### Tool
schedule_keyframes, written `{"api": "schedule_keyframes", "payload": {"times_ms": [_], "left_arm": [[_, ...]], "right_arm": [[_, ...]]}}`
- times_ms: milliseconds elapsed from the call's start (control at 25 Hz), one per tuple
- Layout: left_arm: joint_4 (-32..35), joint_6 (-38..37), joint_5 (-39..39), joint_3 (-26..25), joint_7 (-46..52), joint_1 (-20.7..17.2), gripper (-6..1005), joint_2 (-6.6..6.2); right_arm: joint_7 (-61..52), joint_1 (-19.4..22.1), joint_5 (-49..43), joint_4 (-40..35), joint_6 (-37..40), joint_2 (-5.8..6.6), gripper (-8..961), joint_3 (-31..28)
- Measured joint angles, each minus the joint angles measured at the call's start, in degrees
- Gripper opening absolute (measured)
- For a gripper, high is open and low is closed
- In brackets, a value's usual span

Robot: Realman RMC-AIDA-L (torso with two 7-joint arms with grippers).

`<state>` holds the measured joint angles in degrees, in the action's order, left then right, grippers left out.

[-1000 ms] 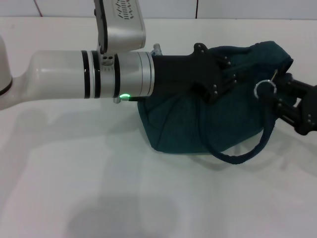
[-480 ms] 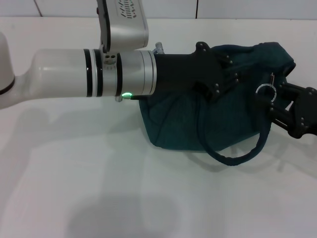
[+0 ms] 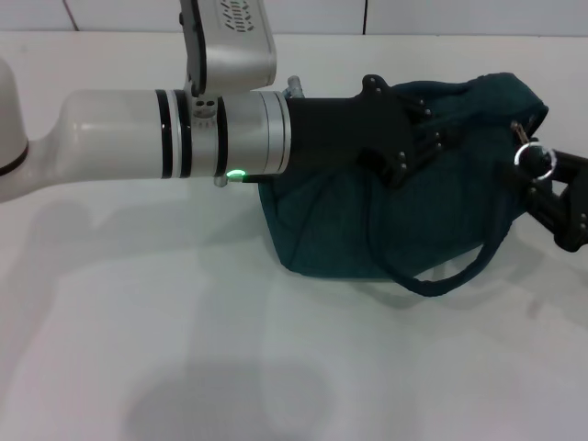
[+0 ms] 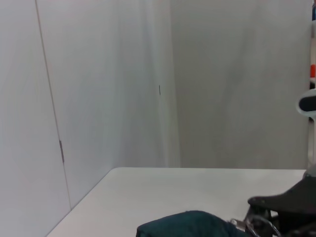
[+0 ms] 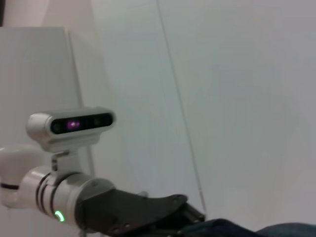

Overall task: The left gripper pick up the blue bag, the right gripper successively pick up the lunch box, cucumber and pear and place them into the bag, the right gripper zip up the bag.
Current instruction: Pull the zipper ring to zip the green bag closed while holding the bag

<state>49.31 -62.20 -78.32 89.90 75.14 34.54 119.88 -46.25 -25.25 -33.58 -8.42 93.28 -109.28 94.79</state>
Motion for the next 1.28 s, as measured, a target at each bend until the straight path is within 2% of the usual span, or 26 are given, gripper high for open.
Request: {"api": "schedule_keyframes", "payload": {"times_ms": [280, 560, 1280], "left_arm": [[0.0, 0.1, 0.0, 0.0, 0.0, 0.0, 82, 0.0], [0.0, 0.1, 0.0, 0.0, 0.0, 0.0, 82, 0.0], [0.0, 0.1, -0.1, 0.2, 0.0, 0.0, 82, -0.01]], "right_arm": [[0.7, 2.3, 0.2, -2.0, 0.1, 0.17, 155, -1.6], [0.6, 2.7, 0.2, -2.1, -0.3, -0.11, 43, -3.5], [0.7, 3.2, 0.2, -2.0, -0.6, -0.76, 59, -6.3]]}}
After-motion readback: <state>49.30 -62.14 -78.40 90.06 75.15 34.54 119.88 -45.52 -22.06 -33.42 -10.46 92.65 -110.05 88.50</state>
